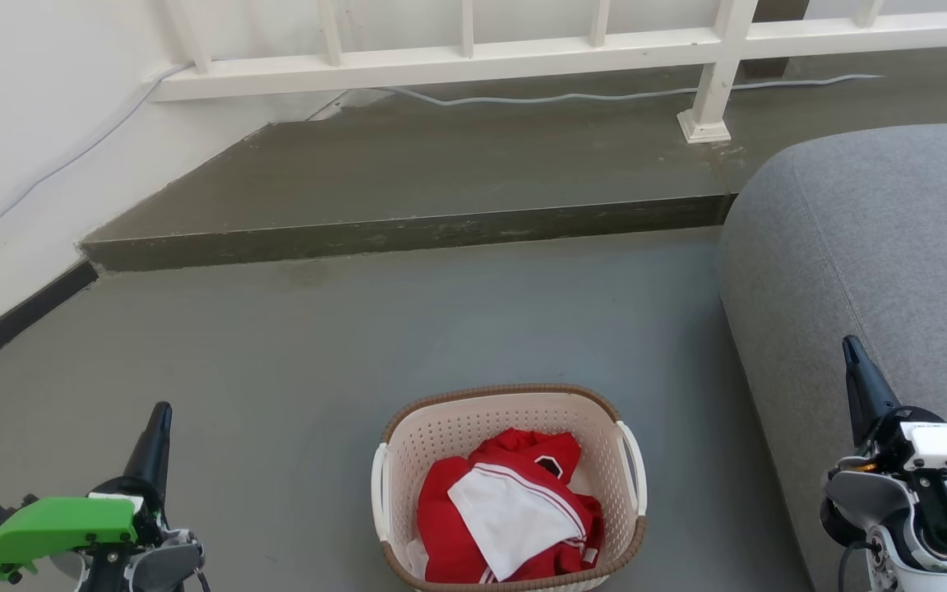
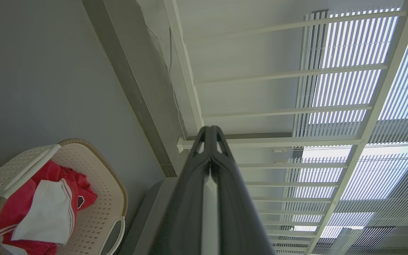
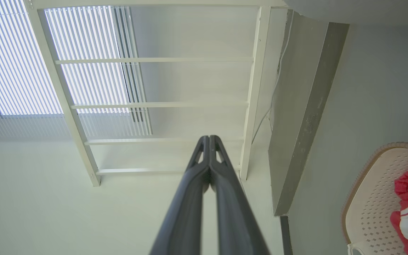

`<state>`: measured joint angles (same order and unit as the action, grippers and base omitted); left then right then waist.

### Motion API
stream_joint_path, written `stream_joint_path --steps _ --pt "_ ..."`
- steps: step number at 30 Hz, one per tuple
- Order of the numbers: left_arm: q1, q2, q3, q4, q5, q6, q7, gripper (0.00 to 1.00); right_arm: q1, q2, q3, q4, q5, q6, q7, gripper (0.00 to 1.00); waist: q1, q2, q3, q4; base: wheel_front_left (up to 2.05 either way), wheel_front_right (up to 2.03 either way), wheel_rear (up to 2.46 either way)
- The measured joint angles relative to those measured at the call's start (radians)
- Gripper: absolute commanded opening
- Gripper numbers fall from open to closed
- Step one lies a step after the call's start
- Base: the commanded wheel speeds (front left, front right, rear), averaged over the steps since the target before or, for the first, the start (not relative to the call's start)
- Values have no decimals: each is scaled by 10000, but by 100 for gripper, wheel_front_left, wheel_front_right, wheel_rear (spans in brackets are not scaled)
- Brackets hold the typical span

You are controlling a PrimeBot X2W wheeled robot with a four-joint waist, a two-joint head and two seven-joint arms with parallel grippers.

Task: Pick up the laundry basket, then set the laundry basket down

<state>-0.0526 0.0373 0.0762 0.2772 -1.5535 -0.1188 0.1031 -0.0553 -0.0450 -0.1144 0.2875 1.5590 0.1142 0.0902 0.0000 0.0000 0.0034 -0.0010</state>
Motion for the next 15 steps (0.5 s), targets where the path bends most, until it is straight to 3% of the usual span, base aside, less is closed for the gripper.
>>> stream_joint_path --steps 15 --pt "-116 -2 119 8 -453 -13 107 0 -28 46 -136 -17 441 4 119 0 0 0 -7 10 0 0 0"
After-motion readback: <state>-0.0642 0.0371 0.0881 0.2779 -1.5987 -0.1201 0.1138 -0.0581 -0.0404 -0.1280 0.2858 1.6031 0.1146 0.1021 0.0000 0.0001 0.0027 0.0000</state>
